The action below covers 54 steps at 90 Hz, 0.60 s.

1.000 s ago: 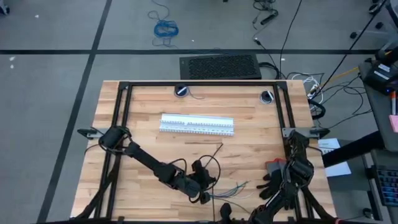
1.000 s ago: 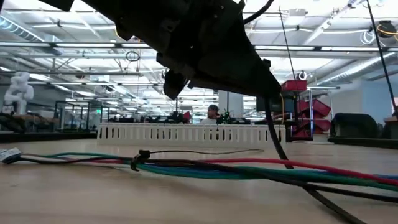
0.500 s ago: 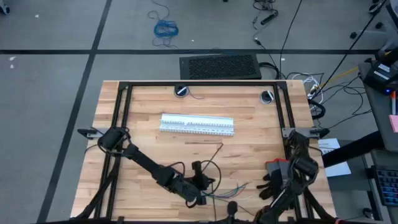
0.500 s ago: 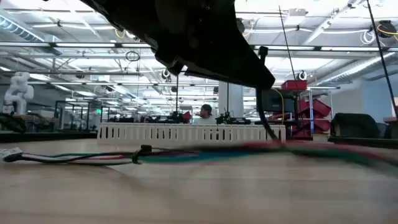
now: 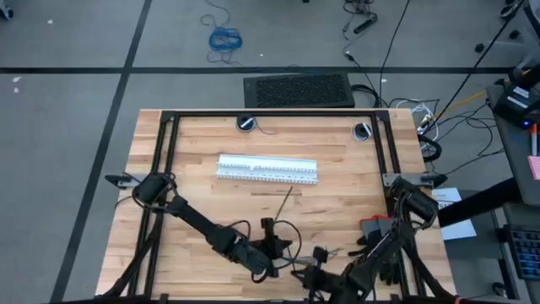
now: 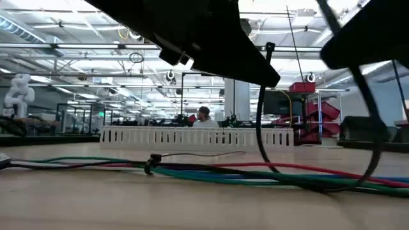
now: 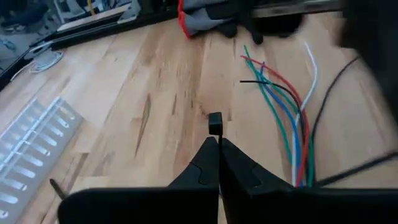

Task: Ziptie cables
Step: Wrap the cables together using a zip tie

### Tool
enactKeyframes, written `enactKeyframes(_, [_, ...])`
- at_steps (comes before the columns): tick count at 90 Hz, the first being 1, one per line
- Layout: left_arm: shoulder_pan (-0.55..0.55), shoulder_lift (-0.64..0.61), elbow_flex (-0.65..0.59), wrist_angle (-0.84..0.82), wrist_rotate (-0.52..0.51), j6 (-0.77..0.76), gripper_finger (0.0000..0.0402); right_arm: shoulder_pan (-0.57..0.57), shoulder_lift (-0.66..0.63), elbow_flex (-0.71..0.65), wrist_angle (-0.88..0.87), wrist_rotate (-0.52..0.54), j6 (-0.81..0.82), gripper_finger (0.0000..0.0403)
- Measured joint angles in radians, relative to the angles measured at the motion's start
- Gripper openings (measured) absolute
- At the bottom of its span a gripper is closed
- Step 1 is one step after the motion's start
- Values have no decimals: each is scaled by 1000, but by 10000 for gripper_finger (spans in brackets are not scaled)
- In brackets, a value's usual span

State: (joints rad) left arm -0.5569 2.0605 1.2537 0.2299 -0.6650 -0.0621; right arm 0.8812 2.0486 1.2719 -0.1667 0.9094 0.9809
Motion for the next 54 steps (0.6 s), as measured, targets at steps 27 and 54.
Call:
enactKeyframes(27, [-54,10,0,-2,-205,229,0,-28,-80,-247,438,-24,-43,0])
enactKeyframes(54, [-52,30,0,8,-209,365,0,-92,-80,-412,838,-170,-109,0])
